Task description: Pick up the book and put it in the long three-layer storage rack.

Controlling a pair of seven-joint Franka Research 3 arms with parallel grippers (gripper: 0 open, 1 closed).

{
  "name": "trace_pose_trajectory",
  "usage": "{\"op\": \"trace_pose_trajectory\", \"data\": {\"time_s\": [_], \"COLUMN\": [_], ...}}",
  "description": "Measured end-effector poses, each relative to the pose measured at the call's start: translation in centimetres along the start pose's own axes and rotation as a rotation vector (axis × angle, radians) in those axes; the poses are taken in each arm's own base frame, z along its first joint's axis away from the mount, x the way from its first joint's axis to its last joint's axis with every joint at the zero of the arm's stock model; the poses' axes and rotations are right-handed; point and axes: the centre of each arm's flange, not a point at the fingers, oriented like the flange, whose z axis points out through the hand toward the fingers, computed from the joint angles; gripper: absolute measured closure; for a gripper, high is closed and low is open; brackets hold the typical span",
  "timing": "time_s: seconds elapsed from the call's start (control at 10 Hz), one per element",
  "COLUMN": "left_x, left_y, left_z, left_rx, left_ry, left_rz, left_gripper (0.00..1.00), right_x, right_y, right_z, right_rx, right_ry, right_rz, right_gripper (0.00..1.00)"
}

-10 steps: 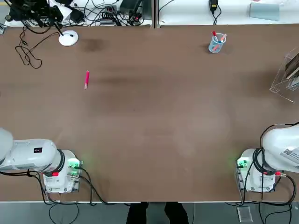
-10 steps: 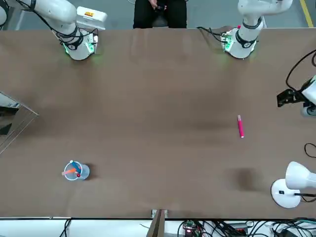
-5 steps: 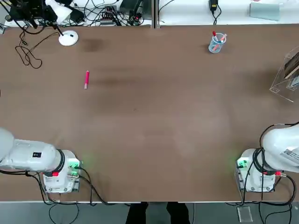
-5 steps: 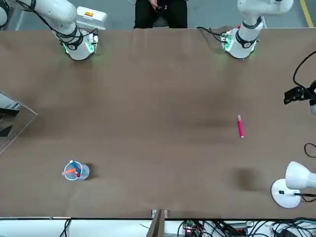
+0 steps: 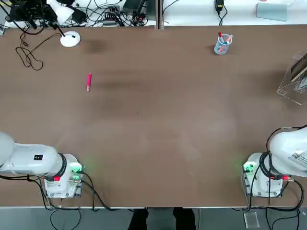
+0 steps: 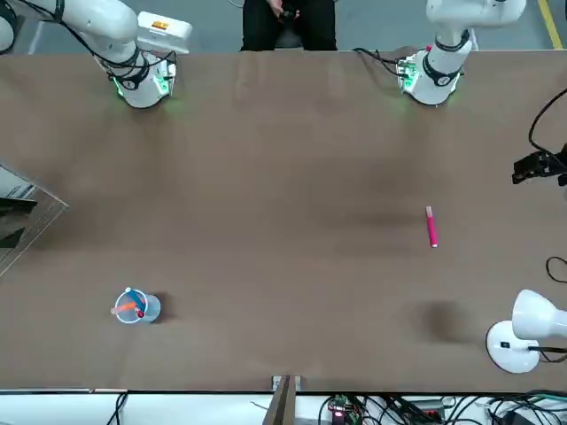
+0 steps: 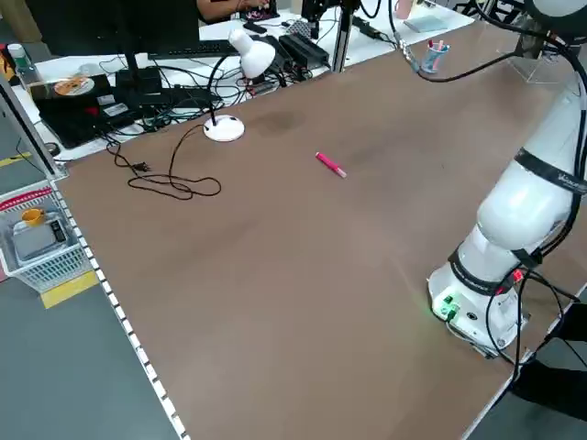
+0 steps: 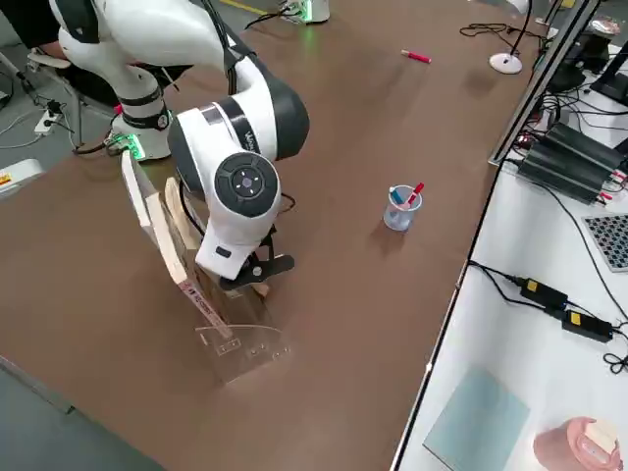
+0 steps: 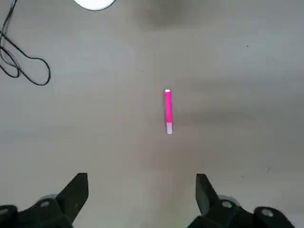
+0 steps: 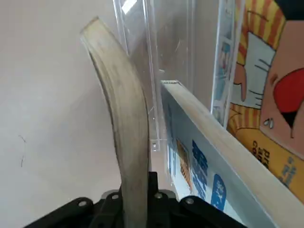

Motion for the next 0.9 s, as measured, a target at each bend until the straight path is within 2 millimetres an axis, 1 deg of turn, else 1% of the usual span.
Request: {"op": "trace_pose_trajectory", "data": {"time_s": [0.4,0.6,0.9], "left_x": [0.0,0.0,0.0], "left_y": [1.6,1.6,0.6], "left_z": [0.0,0.0,0.0], "left_rx": [0.013,0.013,0.012], "left_ry": [0.002,0.002,0.002], "left_rz": [0.022,0.020,0.003], "left_gripper": [0.00,0.00,0.00], "right_x": [0.5,0.6,0.9], "right_y": [0.4,0.2,-0.2], "right_z": [0.1,0.1,0.1], "right_rx": [0.004,0.004,0.006], "right_ry": [0.021,0.025,0.045], "right_rz": [0.005,0.004,0.007], "right_gripper": [0.85,0.85,0.85]}}
